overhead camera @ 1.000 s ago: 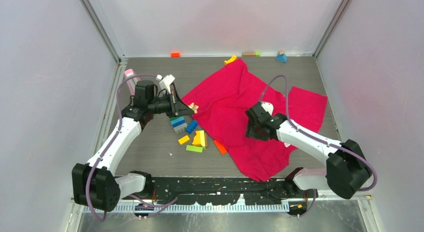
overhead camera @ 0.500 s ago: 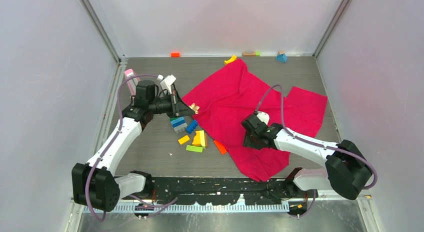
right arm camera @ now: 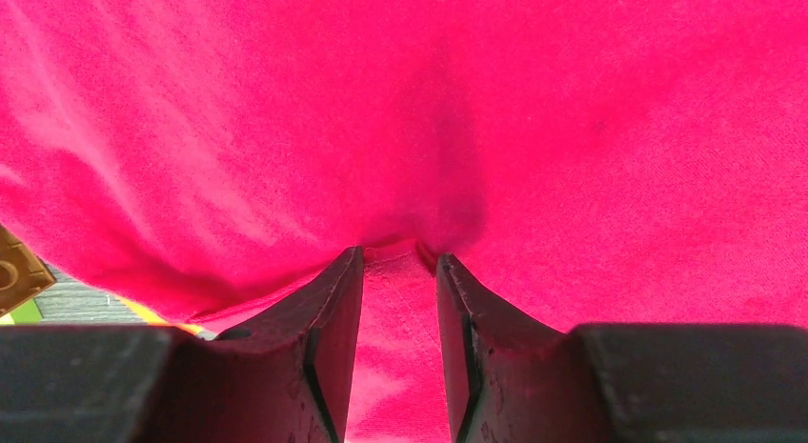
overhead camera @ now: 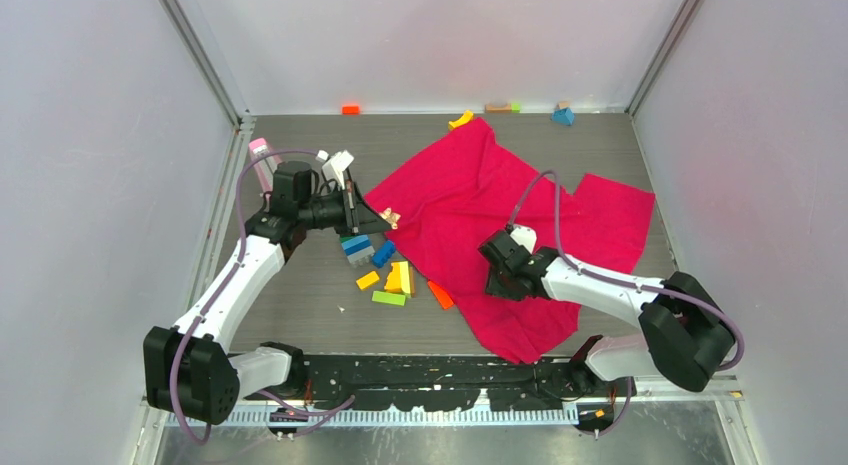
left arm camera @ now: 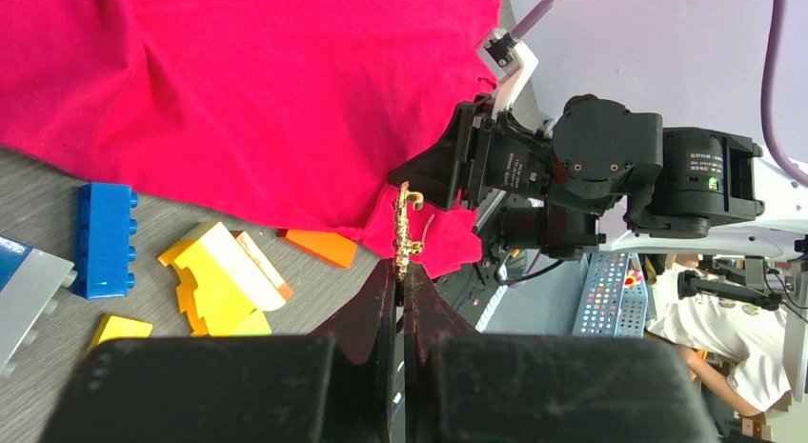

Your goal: Pin the brooch onto the clothing

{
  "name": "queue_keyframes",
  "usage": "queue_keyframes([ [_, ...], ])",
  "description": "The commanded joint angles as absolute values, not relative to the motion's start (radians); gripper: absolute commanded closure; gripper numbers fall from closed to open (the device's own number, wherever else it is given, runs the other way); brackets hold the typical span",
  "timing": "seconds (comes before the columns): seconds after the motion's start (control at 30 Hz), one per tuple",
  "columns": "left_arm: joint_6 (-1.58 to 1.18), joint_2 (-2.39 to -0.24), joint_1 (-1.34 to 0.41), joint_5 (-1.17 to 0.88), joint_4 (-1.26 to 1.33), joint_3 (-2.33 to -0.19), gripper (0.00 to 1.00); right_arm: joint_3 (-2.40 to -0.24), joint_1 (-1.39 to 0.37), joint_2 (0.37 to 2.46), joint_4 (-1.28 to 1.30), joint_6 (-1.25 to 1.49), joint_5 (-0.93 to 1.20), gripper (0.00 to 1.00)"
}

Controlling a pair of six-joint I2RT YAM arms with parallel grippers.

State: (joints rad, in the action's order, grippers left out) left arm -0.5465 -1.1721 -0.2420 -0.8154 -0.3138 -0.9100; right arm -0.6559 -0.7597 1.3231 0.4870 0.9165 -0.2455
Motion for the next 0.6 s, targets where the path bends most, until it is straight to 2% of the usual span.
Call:
queue_keyframes([
  [0.0, -0.549, -1.148, -0.248, -0.842, -0.286, -0.922, 1.00, -0.655, -0.768, 1.334, 0.493, 0.928, -0.304, 0.60],
  [0.13, -0.550, -1.147, -0.249, -0.843, -0.287, -0.922, 1.00, -0.653, -0.771, 1.345, 0.485, 0.933, -0.301, 0.68],
  [0.3, -0.550, -1.150, -0.249, -0.844, -0.286, -0.922, 1.00, -0.662, -0.780, 1.335, 0.497, 0.945, -0.275, 0.88],
  [0.37, -0.550, -1.150, -0.250, -0.842, -0.288, -0.922, 1.00, -0.677, -0.791, 1.317, 0.534, 0.953, -0.286, 0.93],
  [0.47, -0.549, -1.146, -0.250, -0.844, -0.288, -0.922, 1.00, -0.710, -0.826, 1.273, 0.594, 0.970, -0.311, 0.98],
  [0.57, -0.550, -1.145, -0.250, -0.843, -0.288, -0.922, 1.00, -0.729, -0.867, 1.239, 0.656, 1.004, -0.320, 0.99],
])
